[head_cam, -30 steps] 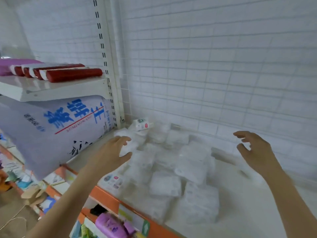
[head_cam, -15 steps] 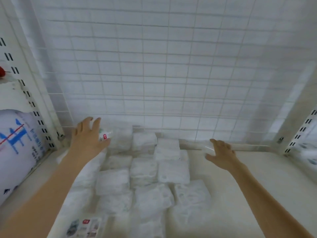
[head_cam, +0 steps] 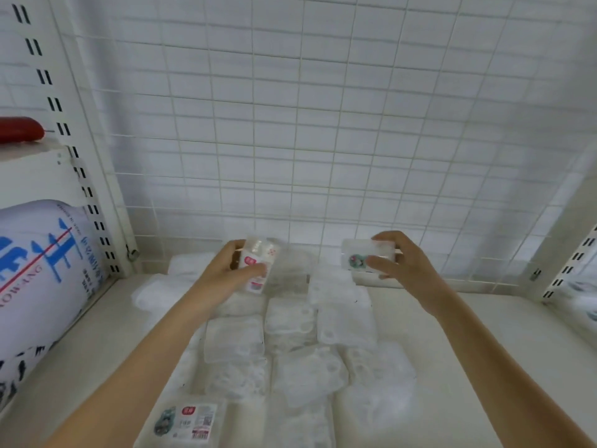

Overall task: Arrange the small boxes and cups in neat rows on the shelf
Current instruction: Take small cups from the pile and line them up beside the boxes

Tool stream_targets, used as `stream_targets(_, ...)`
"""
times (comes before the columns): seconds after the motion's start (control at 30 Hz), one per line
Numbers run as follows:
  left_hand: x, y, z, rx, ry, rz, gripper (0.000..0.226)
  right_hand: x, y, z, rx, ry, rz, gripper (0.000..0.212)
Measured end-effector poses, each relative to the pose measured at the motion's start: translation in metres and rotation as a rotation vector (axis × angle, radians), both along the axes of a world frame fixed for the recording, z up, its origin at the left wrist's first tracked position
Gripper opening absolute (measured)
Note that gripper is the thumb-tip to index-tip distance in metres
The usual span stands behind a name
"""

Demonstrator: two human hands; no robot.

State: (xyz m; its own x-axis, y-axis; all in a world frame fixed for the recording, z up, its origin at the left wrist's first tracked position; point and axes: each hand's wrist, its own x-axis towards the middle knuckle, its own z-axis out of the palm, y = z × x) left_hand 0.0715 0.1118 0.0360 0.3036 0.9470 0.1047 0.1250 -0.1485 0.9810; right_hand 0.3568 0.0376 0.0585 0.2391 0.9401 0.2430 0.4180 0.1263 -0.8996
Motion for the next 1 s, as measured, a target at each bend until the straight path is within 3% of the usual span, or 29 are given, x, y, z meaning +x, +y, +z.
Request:
stream_targets(0.17,0.017,-0.015,-0.008,-0.217,-0.227,-0.126,0.055,-0.04,0.0,0.007,-0.005,0.237,0.142,0.044)
stream_targets(0.3,0.021,-0.02,-0.009,-0.313,-0.374,-0.169,0.039,-0.055,-0.002,0.008,-0.007,0.4,0.253,0.036)
stream_targets(0.43,0.021,-0.025,-0.003,-0.344,-0.424,-0.157,0.046,-0.068,-0.004,0.009,-0.03,0.486,0.273,0.058)
stream_targets(0.5,0.019,-0.028,-0.001,-0.317,-0.414,-0.168,0.047,-0.075,-0.005,0.01,-0.023,0.462,0.243,0.065)
stream_targets(0.6,0.014,-0.031,0.001,-0.298,-0.41,-0.171,0.031,-0.086,-0.008,0.013,-0.006,0.365,0.147,0.052)
stream_targets(0.67,0.012,-0.032,0.003,-0.304,-0.407,-0.171,0.024,-0.09,-0.008,0.011,-0.046,0.359,0.101,0.054)
stream_targets(0.83,0.015,-0.03,0.002,-0.403,-0.427,-0.192,0.045,-0.085,-0.017,0.003,-0.154,0.514,0.066,0.026)
stream_targets(1.0,0.032,-0.041,0.002,-0.315,-0.348,-0.35,0.079,-0.067,-0.052,0.002,-0.051,0.371,0.033,0.03)
